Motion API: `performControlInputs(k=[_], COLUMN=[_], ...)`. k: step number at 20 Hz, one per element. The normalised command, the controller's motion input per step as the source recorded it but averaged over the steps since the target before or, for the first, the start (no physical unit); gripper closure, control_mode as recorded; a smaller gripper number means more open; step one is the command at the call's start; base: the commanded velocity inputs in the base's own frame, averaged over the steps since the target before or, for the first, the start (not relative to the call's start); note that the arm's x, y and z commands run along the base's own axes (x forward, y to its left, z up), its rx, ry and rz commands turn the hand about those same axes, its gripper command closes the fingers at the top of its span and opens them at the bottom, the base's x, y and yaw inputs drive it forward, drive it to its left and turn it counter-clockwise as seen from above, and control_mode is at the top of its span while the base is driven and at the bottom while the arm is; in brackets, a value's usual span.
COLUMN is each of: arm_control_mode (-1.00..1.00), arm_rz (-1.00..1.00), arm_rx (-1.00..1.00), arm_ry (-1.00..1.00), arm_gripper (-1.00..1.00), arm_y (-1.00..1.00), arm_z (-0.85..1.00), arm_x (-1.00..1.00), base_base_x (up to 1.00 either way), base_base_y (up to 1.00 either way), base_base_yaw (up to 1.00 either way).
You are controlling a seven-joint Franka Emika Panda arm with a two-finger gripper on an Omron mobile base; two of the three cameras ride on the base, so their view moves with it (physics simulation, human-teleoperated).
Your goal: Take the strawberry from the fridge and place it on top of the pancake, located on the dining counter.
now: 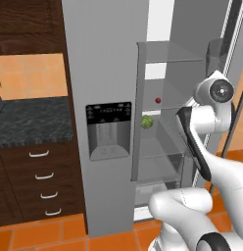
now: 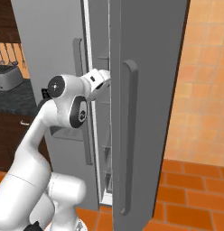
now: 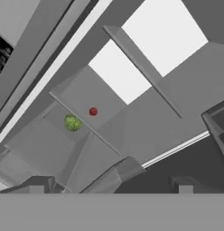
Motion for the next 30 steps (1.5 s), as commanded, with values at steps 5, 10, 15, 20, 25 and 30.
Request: performControlInputs(k=[5, 10, 15, 20, 25, 30], arm_control_mode=[-1.00, -1.00, -1.00, -1.00, -1.00, -1.00], arm_rz=[-0.11, -0.19, -0.20, -0.19, -0.12, -0.01], arm_rx=[0.00, 0.03, 0.04, 0.05, 0.04, 0.12], arm_ry=[0.00, 0.08, 0.08, 0.13, 0.09, 0.00], arm_gripper=[-1.00, -1.00, -1.00, -1.00, -1.00, -1.00], arm_y=[-0.99, -1.00, -1.00, -1.00, -0.73, -0.04], arm_z=[0.07, 0.14, 0.07, 0.00, 0.00, 0.00], arm_x=[-0.04, 0.00, 0.00, 0.00, 0.02, -0.36], base_base_x=[0.00, 0.00, 0.00, 0.00, 0.00, 0.00], base_base_y=[0.00, 0.00, 0.00, 0.00, 0.00, 0.00], base_base_yaw=[0.00, 0.00, 0.00, 0.00, 0.00, 0.00])
